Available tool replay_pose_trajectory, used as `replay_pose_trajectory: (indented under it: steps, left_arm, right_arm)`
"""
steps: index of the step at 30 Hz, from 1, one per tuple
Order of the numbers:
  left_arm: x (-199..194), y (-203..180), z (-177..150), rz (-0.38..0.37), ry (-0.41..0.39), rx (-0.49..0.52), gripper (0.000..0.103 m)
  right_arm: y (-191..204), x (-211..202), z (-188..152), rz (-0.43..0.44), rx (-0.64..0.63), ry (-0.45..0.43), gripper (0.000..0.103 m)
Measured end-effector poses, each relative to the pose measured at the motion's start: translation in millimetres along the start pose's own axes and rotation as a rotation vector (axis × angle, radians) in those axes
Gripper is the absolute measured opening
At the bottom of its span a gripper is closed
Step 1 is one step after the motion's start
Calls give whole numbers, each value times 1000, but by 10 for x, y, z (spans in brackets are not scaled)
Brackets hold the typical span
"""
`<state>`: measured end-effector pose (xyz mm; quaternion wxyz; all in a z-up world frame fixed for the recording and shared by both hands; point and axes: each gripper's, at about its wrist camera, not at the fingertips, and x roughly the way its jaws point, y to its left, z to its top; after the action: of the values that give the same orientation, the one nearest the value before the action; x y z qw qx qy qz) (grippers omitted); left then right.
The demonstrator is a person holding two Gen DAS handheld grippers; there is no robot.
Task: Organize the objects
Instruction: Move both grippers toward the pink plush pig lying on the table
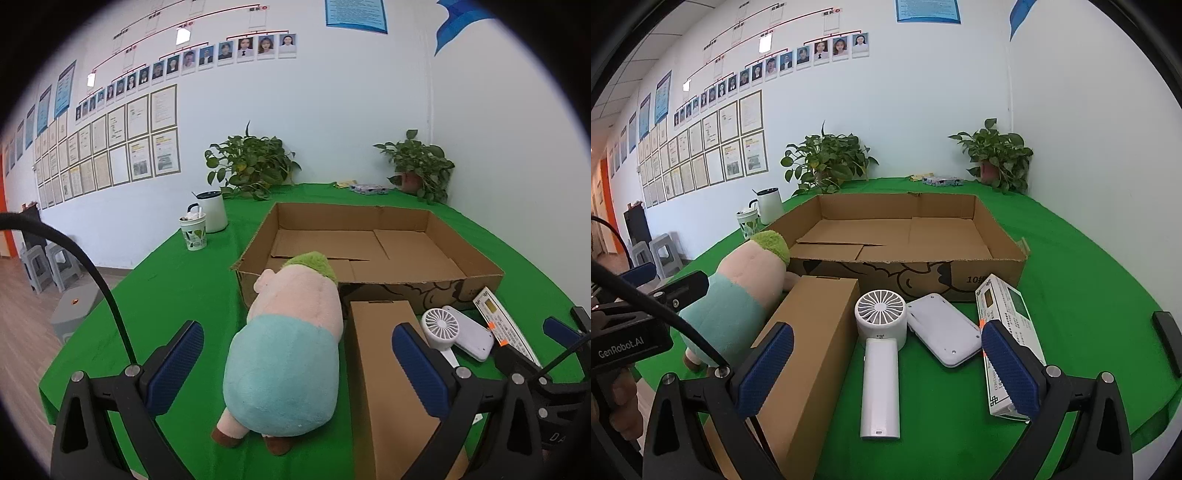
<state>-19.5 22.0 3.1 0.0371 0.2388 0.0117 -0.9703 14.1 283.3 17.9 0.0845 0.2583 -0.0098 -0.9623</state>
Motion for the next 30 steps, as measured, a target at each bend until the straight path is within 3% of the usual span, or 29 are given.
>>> replay_pose_trajectory:
  steps: [2,4,5,6,7,8,9,11,13,14,15,17,23,30]
  left_arm:
    - [21,-2,28,9,-1,-11,86]
    - [51,-20,65,24,2,-8,68]
    - [67,-31,79,25,3,-6,47]
    - [83,-31,92,24,6,-7,30]
    - [102,-40,104,22,11,-10,26]
    - [120,-46,118,18,15,-16,23]
    - [131,-52,127,16,15,-22,23]
    - [147,-58,149,4,11,-39,24]
    - [154,-67,168,6,6,-51,45]
    - [148,-70,176,6,-6,-57,70]
    - [140,-77,187,8,-20,-63,83]
    - [109,-81,196,11,-52,-67,83]
    - [208,-77,214,26,-4,-15,83]
    - [326,65,231,-5,64,-36,83]
  right_arm:
    - [-28,68,24,10,2,4,102]
    - [-20,104,48,-1,-17,-5,100]
    - [-23,142,71,-2,-30,-3,93]
    - [-1,144,76,6,-38,1,76]
    - [-14,172,94,23,-41,10,64]
    - [-27,219,113,34,-39,28,43]
    - [-54,265,133,32,-29,39,29]
    - [-108,344,170,30,-8,52,24]
    - [-148,402,200,38,3,59,26]
    - [-181,434,226,36,12,60,36]
    - [-198,436,215,33,19,59,66]
    - [-253,434,233,50,42,37,101]
    - [-173,398,272,57,46,16,102]
    - [-112,525,301,70,58,92,102]
